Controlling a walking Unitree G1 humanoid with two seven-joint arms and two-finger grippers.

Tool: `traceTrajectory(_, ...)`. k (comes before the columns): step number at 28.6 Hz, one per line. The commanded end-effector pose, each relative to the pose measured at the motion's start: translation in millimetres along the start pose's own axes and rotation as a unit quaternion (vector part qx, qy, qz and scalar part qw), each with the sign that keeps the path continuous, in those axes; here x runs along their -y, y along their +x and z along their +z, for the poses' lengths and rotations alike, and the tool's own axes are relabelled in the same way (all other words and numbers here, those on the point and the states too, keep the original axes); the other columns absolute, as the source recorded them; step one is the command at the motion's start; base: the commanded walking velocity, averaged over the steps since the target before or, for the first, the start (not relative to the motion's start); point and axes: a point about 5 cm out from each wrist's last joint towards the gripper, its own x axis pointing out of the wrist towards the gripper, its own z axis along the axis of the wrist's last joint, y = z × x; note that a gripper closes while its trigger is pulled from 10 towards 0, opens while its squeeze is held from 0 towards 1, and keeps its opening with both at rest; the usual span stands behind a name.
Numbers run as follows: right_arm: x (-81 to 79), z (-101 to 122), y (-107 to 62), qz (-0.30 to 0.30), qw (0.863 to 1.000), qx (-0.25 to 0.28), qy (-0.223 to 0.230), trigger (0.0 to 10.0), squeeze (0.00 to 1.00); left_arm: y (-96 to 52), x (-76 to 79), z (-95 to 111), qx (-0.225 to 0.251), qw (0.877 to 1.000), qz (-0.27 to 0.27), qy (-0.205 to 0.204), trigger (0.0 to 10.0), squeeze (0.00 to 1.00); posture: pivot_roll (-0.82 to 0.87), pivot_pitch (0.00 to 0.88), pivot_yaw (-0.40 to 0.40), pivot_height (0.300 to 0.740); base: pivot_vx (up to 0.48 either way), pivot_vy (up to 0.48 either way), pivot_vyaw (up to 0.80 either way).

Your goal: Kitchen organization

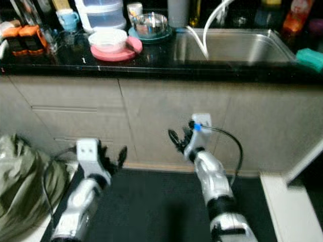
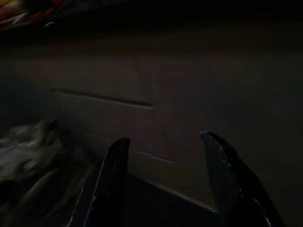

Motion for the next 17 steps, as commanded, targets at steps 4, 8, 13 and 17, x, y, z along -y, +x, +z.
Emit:
traceTrajectory(4, -10.5, 1, 1.9, 0.024, 1.000, 0.003, 0.020, 10.0, 0.00, -4.0, -7.3, -5, -0.014, 1.000, 0.013, 0.003, 10.0, 0.00, 0.09, 0.000, 0.029, 0.740, 0.451, 0.000, 0.47)
traceTrajectory(8, -13.9, 5, 3.1, 0.036, 0.999, 0.013, 0.027, 10.0, 0.00, -3.2, -7.1, -6, -0.017, 1.000, 0.012, 0.004, 10.0, 0.00, 0.09, 0.000, 0.025, 0.740, 0.450, 0.000, 0.00)
traceTrajectory(13, -19.9, 12, 6.0, 0.054, 0.997, 0.030, 0.042, 10.0, 0.00, -2.0, -7.0, -7, -0.019, 1.000, 0.010, 0.006, 10.0, 0.00, 0.09, 0.000, 0.023, 0.740, 0.448, 0.000, 0.00)
traceTrajectory(17, -39.1, 43, 6.8, 0.141, 0.977, 0.098, 0.123, 10.0, 0.00, -0.7, -7.9, -7, -0.020, 1.000, 0.010, 0.007, 10.0, 0.00, 0.10, 0.000, 0.019, 0.740, 0.447, 0.000, 0.00)
